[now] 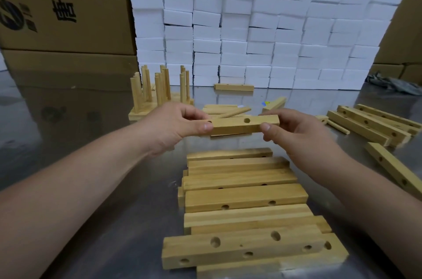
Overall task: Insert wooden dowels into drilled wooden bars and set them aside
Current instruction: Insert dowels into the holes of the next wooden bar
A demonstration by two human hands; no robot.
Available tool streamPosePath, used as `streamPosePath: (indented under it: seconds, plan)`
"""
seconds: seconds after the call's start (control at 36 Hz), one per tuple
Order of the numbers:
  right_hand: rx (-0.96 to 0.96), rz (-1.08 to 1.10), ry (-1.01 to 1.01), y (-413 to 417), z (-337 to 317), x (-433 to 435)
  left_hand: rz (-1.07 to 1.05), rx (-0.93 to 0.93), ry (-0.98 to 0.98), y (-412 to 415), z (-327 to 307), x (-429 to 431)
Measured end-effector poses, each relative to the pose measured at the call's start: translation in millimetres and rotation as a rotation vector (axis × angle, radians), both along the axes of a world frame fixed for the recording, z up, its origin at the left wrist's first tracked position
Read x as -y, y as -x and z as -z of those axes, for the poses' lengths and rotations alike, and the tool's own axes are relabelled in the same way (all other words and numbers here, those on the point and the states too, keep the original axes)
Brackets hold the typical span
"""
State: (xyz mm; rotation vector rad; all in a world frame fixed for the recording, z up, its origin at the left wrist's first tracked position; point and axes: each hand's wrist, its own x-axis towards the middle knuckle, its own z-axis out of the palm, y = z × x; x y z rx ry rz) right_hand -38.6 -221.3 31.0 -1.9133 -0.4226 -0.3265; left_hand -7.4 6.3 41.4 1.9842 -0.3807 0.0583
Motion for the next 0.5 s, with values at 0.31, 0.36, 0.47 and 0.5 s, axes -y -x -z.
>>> streamPosePath:
  seconds: [0.31, 0.36, 0.47, 0.5]
  plan:
    - [0.017, 0.004, -0.125, -4.2, 6.1, -1.0, -0.006, 0.133, 0.1, 2.8, 1.6, 6.8]
    - [0.017, -0.018, -0.154, -6.4, 7.4, -0.5, -0.029, 0.144, 0.085, 1.5, 1.5, 5.0]
    - [0.023, -0.034, -0.194, -6.5, 6.5, -0.2, -0.126, 0.157, 0.129, -4.0, 4.5, 1.7]
    - [0.032, -0.033, -0.202, -6.1, 5.9, -0.2, -0.142, 0.154, 0.166, -4.8, 4.9, 1.2]
